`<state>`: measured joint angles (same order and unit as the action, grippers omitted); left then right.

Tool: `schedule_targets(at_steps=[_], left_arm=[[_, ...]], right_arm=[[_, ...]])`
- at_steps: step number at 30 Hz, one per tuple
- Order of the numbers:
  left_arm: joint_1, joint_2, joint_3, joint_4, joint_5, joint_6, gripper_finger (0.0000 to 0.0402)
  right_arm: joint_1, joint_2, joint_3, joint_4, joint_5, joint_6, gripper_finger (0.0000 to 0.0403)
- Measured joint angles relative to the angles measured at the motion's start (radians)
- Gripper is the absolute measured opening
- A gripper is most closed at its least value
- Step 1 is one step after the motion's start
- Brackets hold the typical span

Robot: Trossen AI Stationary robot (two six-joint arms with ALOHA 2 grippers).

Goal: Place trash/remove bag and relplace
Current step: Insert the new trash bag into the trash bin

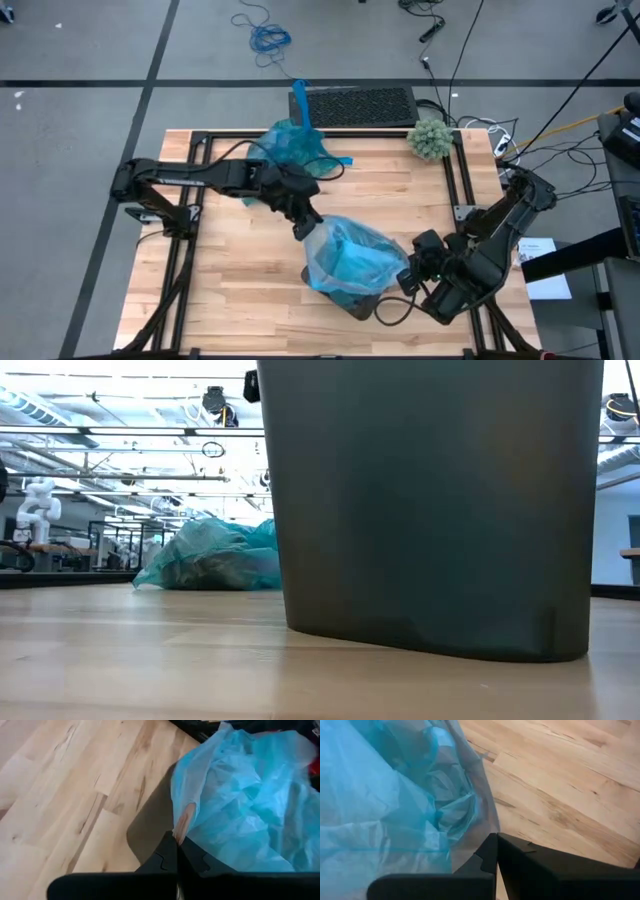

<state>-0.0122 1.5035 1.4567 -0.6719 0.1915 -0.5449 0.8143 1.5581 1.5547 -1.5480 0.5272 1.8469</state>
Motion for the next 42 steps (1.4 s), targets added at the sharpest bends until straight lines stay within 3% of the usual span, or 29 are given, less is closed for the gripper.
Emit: schedule_targets(at_steps=[5, 13, 19, 27, 33, 37, 42], left_arm=[[-0.03, 0.0, -0.006, -0.085, -0.082, 0.0, 0.0], [-0.02, 0.015, -0.128, 0.074, -0.064, -0.057, 0.0], [-0.02, 0.015, -0.142, 0.067, -0.057, -0.052, 0.0006], [0.008, 0.015, -0.103, 0.075, 0.039, -0.112, 0.0115], [0.029, 0.015, -0.058, 0.072, 0.044, -0.104, 0.0197], [0.048, 0.015, -0.039, 0.062, 0.044, -0.079, 0.0222], [0.072, 0.015, -0.037, 0.06, 0.072, -0.074, 0.0226]], right_arm=[[0.0, 0.0, 0.0, 0.001, 0.003, -0.005, 0.0], [-0.001, 0.0, 0.0, 0.006, 0.003, -0.007, 0.0], [-0.001, 0.0, 0.0, 0.03, 0.002, -0.026, 0.0], [-0.001, 0.0, 0.0, 0.039, 0.001, -0.03, 0.0], [-0.001, 0.0, 0.0, 0.041, 0.0, -0.03, 0.0], [-0.001, 0.0, 0.0, 0.042, -0.003, -0.03, 0.0], [-0.001, 0.0, 0.0, 0.049, -0.003, -0.03, 0.0]])
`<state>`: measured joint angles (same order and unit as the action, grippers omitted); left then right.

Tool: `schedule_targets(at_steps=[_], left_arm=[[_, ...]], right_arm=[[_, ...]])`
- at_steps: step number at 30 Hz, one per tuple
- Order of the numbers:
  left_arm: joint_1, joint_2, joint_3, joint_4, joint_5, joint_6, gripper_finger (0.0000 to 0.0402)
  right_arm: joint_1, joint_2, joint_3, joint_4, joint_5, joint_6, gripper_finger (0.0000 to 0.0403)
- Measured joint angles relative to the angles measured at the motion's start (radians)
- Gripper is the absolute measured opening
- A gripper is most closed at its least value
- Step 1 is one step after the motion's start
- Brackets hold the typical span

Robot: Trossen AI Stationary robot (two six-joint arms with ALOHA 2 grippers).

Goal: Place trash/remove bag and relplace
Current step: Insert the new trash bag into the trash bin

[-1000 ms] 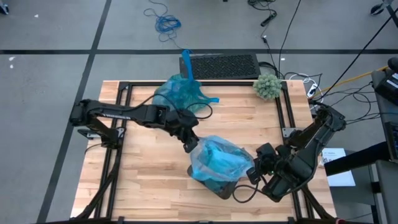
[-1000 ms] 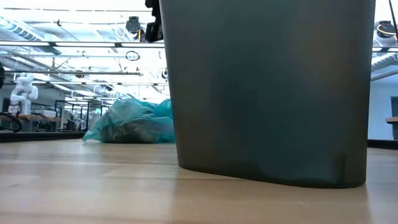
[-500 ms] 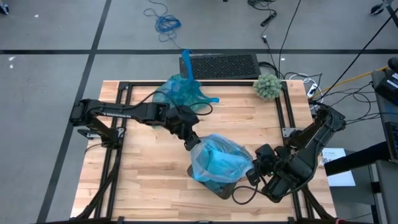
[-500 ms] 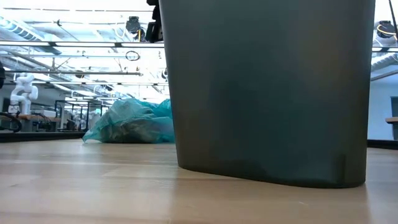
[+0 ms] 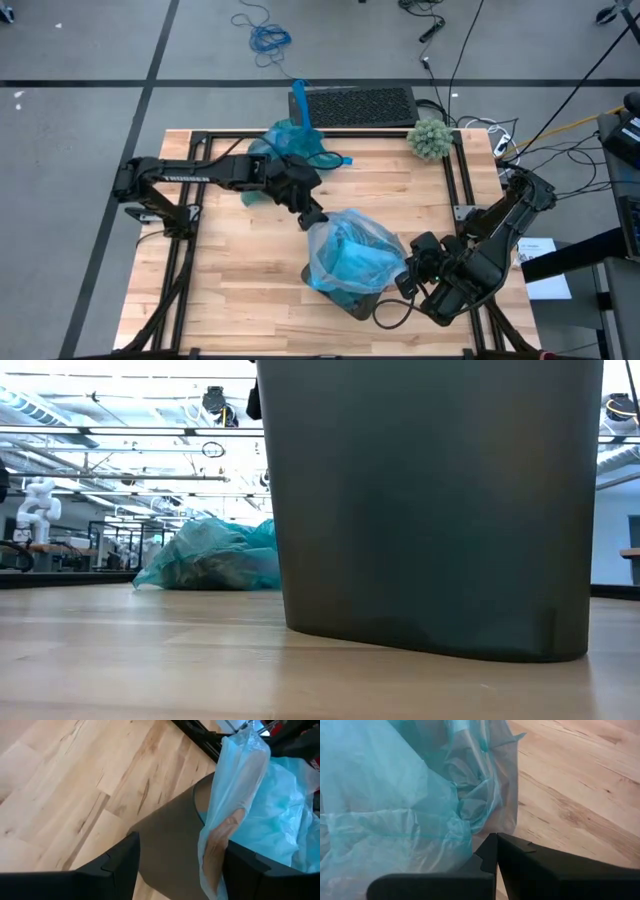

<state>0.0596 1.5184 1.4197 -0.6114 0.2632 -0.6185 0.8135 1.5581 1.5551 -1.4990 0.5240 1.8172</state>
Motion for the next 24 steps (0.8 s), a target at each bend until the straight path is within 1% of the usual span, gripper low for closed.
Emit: schedule_targets(at_steps=[7, 9, 13, 19, 24], left_arm=[[0.012, 0.0, 0.001, 0.001, 0.056, 0.025, 0.0226], [0.015, 0.0, 0.001, 0.017, 0.081, 0.0, 0.0226], [0.024, -0.014, 0.001, 0.068, 0.173, -0.055, 0.0226], [0.043, -0.017, 0.003, 0.1, 0.241, -0.084, 0.0226], [0.062, -0.018, 0.003, 0.103, 0.261, -0.06, 0.0226]], right_arm=[[0.0, 0.0, 0.0, 0.004, -0.002, -0.004, 0.0], [0.0, 0.0, 0.001, 0.007, -0.003, -0.008, 0.0], [0.0, 0.0, 0.001, 0.007, -0.006, -0.008, 0.0], [0.0, 0.0, 0.001, 0.014, -0.005, -0.03, 0.0], [0.0, 0.0, 0.001, 0.017, -0.005, -0.031, 0.0]])
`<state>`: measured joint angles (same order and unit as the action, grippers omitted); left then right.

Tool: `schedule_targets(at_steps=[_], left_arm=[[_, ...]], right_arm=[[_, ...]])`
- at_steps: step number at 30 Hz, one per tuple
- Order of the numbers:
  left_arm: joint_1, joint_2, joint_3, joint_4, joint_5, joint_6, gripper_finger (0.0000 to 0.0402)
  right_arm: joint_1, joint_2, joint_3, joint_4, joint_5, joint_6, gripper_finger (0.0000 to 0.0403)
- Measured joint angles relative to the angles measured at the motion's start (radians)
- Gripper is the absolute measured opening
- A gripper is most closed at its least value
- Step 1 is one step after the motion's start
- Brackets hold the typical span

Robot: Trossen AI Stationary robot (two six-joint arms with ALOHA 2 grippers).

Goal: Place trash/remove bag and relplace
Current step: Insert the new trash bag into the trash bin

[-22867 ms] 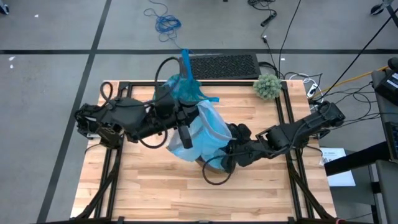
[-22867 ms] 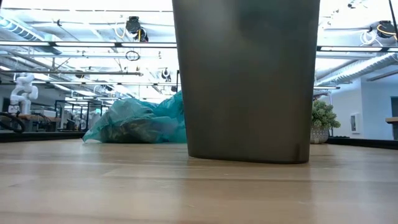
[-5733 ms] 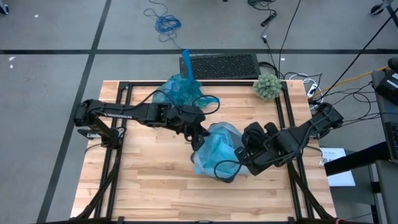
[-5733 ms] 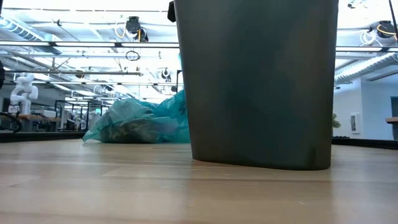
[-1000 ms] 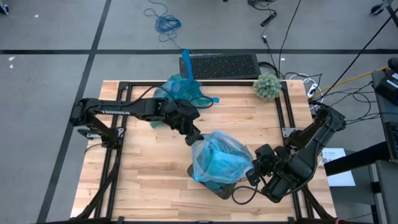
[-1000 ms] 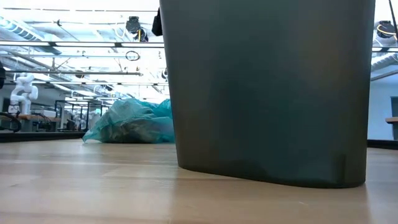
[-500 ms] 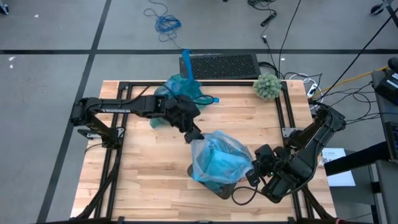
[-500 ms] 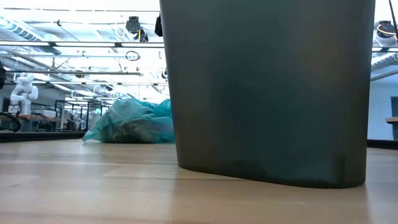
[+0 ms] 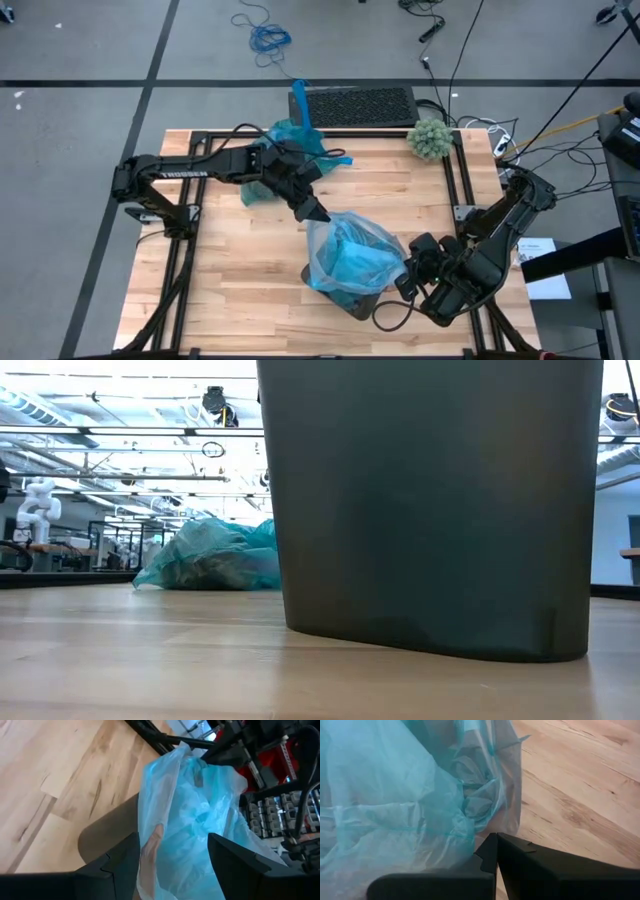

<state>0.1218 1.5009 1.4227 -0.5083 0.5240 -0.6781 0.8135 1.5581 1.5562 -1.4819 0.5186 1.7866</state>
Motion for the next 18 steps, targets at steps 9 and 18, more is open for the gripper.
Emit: schedule_targets(at_steps=[9, 18], left_arm=[[0.008, 0.02, -0.002, -0.132, -0.075, 0.05, 0.0153], [0.023, 0.029, -0.002, -0.128, -0.069, 0.071, 0.0008]], right_arm=[[0.0, 0.0, 0.0, 0.013, 0.0, -0.018, 0.0], [0.0, 0.0, 0.0, 0.013, 0.0, -0.018, 0.0]])
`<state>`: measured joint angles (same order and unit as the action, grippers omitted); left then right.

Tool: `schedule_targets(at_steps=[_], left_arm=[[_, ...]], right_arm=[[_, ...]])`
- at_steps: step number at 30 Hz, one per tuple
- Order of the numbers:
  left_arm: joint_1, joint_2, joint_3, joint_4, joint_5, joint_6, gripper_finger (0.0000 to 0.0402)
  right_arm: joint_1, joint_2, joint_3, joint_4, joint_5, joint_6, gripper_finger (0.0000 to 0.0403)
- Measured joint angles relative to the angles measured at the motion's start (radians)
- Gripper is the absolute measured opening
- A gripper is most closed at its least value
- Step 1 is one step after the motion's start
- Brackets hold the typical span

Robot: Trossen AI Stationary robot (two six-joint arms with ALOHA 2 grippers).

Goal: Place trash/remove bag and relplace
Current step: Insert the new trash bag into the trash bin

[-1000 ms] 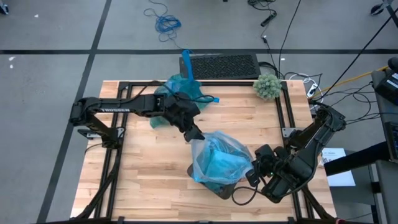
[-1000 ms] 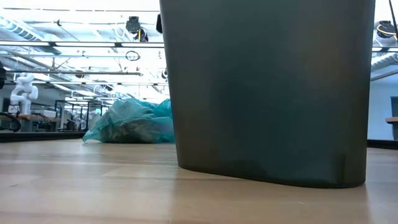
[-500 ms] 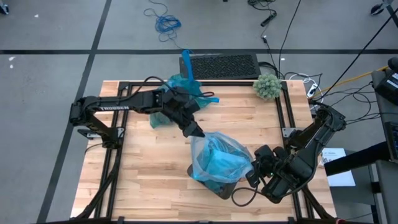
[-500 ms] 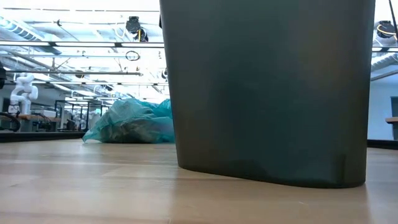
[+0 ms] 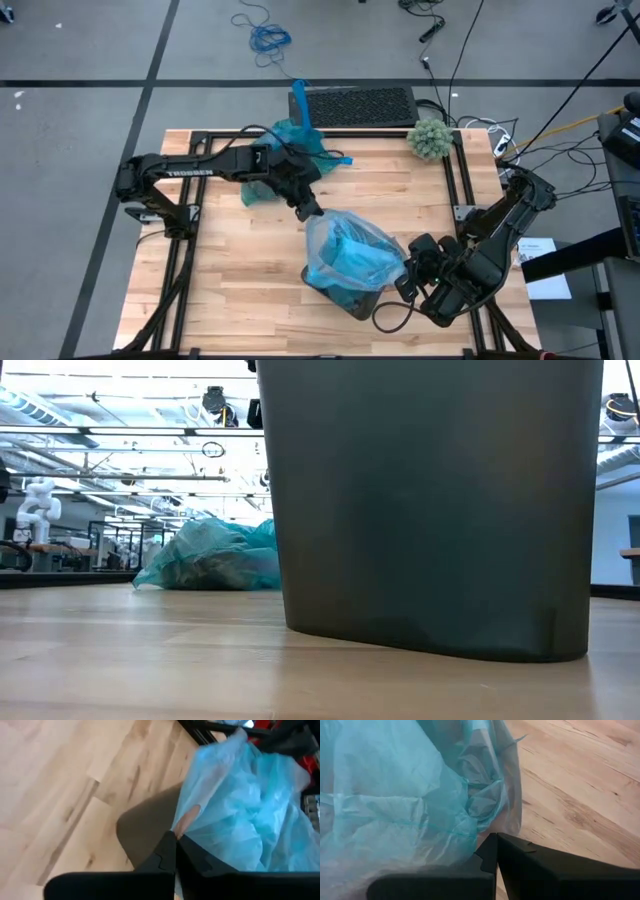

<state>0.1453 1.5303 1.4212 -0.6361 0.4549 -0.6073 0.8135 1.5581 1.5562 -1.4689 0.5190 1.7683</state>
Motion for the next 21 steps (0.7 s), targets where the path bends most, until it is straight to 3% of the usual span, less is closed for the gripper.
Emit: schedule_targets(at_steps=[21], left_arm=[[0.016, 0.142, -0.038, 0.0, 0.016, 0.011, 0.0001]], right_arm=[[0.0, 0.004, -0.043, 0.011, -0.034, -0.004, 0.0]])
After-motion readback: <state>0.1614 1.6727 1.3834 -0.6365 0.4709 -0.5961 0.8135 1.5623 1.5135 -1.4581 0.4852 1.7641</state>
